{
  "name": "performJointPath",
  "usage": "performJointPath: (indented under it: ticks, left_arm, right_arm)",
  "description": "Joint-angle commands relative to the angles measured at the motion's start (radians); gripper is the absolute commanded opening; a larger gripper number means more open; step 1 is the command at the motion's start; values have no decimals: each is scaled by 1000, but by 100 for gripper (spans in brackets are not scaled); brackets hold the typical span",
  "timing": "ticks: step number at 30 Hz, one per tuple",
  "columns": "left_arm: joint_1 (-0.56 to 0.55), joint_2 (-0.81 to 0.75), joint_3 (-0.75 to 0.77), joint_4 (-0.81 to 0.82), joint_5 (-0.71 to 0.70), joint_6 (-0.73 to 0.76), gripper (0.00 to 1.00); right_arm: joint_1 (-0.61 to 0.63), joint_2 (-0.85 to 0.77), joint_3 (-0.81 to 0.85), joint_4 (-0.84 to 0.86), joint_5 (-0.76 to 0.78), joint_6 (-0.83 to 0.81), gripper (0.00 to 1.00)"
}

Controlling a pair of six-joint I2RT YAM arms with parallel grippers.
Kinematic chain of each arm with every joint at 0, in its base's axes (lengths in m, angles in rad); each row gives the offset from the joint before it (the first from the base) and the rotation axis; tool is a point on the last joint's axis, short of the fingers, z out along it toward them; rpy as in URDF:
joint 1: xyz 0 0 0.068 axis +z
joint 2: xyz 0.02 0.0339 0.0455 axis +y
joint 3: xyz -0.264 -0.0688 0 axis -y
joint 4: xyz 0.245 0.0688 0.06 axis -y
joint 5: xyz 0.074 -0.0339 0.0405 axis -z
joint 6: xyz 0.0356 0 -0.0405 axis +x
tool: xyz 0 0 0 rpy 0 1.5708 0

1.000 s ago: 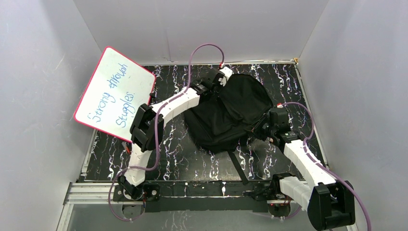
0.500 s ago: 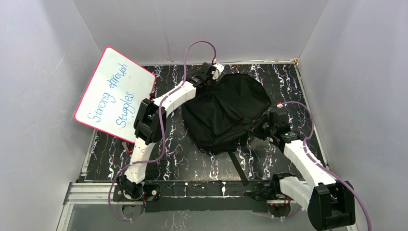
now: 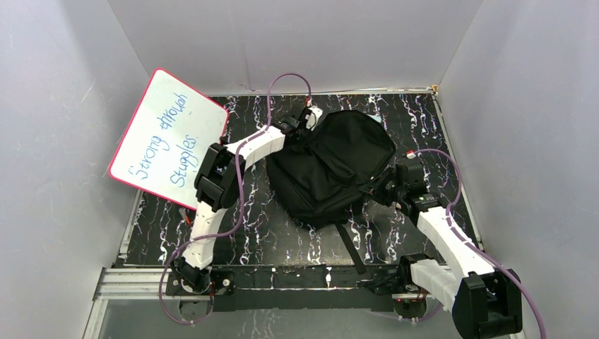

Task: Pack the student bag
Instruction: Zip the student bag at the center of the board.

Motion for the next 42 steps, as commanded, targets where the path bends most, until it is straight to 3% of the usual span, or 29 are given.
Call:
performJointPath:
  ticks: [1, 7, 12, 17, 20, 28, 39, 42]
  left_arm:
    - [102, -99, -46, -58, -110, -5, 0]
    - [99, -157, -49, -59, 15, -57, 0]
    - [74, -202, -60, -58, 77, -76, 0]
    - [30, -236, -79, -58, 78, -70, 0]
    - [20, -254, -89, -56, 79, -75, 0]
    - [16, -292, -118, -44, 74, -77, 0]
    - [14, -313, -158, -33, 1, -47, 0]
    - [14, -313, -159, -32, -2, -47, 0]
  right_arm:
    - [-13, -63, 19, -109, 72, -58, 22]
    - [-13, -152, 116, -112, 51, -113, 49]
    - [-14, -113, 222, -135, -2, -155, 61]
    - [-11, 40, 316, -12, -184, -301, 62]
    - [9, 168, 419, 8, -195, -413, 61]
    - [305, 441, 581, 138, 67, -828, 62]
    - [355, 551, 478, 485, 98, -1190, 61]
    - [360, 571, 467, 511, 61, -1263, 61]
